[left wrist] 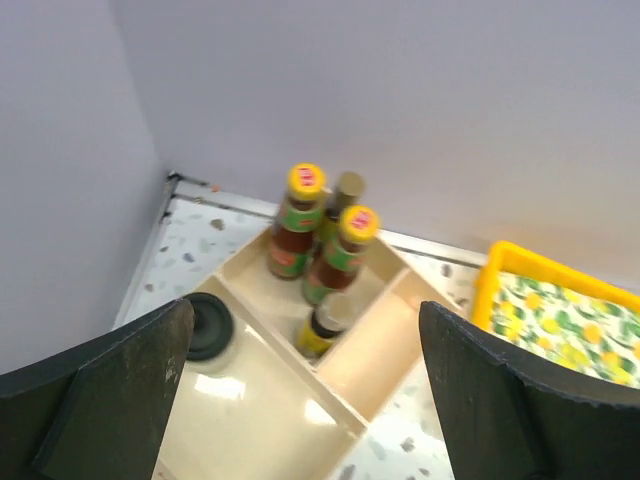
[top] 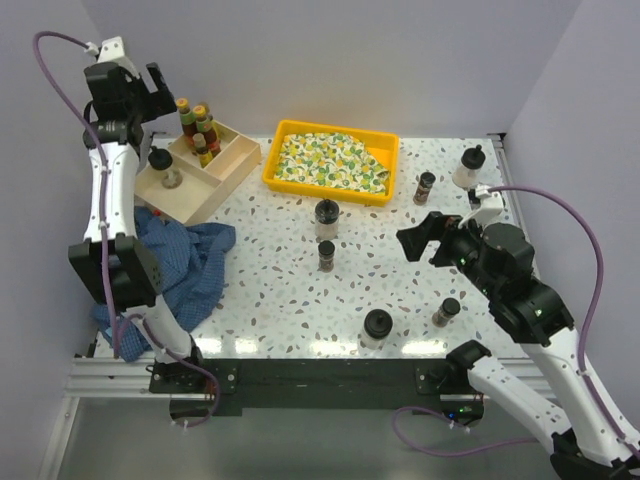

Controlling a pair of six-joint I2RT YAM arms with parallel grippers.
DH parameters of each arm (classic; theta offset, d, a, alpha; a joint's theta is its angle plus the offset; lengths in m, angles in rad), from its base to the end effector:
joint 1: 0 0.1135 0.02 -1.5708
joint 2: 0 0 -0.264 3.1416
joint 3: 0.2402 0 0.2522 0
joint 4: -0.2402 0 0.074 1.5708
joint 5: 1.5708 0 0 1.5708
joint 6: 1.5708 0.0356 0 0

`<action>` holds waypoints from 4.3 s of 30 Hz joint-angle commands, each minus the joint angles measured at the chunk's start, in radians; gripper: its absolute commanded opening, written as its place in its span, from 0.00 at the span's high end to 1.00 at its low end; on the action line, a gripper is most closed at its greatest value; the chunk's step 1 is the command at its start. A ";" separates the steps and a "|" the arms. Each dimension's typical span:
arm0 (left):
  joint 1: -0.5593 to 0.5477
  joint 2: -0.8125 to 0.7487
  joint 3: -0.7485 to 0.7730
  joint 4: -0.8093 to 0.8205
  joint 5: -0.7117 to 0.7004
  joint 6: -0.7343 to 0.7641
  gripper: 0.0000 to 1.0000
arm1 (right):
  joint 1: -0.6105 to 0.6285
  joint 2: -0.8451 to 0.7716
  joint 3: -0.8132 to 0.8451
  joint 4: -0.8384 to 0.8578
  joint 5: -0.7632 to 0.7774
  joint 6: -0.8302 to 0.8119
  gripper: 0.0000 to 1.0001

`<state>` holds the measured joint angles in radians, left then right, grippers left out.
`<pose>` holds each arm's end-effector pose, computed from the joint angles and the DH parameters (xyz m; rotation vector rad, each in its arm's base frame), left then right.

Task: Organize the condiment bottles
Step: Place the bottle in the storage box, then pick up the bottle from the center of the board, then place the bottle in the storage box.

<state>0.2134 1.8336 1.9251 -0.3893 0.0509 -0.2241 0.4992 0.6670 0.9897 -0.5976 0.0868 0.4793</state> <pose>0.4224 0.0897 0.4184 -0.3711 1.8313 -0.0550 0.1167 0.0601 0.3817 0.0433 1.8872 0.5989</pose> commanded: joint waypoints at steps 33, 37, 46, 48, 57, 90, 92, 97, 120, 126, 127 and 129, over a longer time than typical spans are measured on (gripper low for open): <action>-0.882 -0.086 -0.508 0.178 -0.135 0.085 0.06 | 0.001 -0.139 -0.052 -0.082 -0.010 -0.054 0.01; -0.901 -0.039 -0.469 0.155 -0.169 0.085 0.06 | 0.001 -0.158 -0.063 -0.084 0.004 -0.059 0.01; -0.907 0.045 -0.430 0.133 -0.273 0.069 0.10 | 0.002 -0.161 -0.068 -0.073 0.010 -0.074 0.01; -0.907 0.065 -0.419 0.125 -0.284 0.068 0.11 | 0.002 -0.162 -0.063 -0.079 0.010 -0.074 0.01; -0.907 0.116 -0.384 0.098 -0.264 0.072 0.45 | 0.001 -0.181 -0.062 -0.083 0.022 -0.076 0.01; -0.054 -0.335 -0.623 0.209 -0.254 -0.029 1.00 | 0.001 -0.184 -0.062 -0.047 -0.007 -0.082 0.01; -0.026 -0.307 -0.617 0.268 -0.223 -0.037 1.00 | 0.002 -0.184 -0.057 -0.045 -0.009 -0.081 0.01; 0.018 -0.196 -0.548 0.303 -0.243 -0.021 1.00 | 0.001 -0.179 -0.048 -0.047 -0.009 -0.084 0.01; 0.073 0.065 -0.443 0.486 -0.373 0.042 0.87 | 0.002 -0.139 -0.003 -0.077 0.057 -0.084 0.01; 0.078 0.099 -0.459 0.520 -0.382 0.065 0.63 | 0.002 -0.132 0.003 -0.084 0.070 -0.084 0.01; 0.077 0.102 -0.457 0.521 -0.384 0.065 0.56 | 0.001 -0.130 0.003 -0.084 0.068 -0.082 0.01; 0.080 0.119 -0.453 0.520 -0.376 0.066 0.38 | 0.002 -0.129 0.006 -0.085 0.065 -0.077 0.01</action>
<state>0.2817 1.9457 1.4300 0.0051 -0.3004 -0.1795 0.4992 0.5255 0.9543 -0.6891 0.1394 0.4061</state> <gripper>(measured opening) 0.678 0.985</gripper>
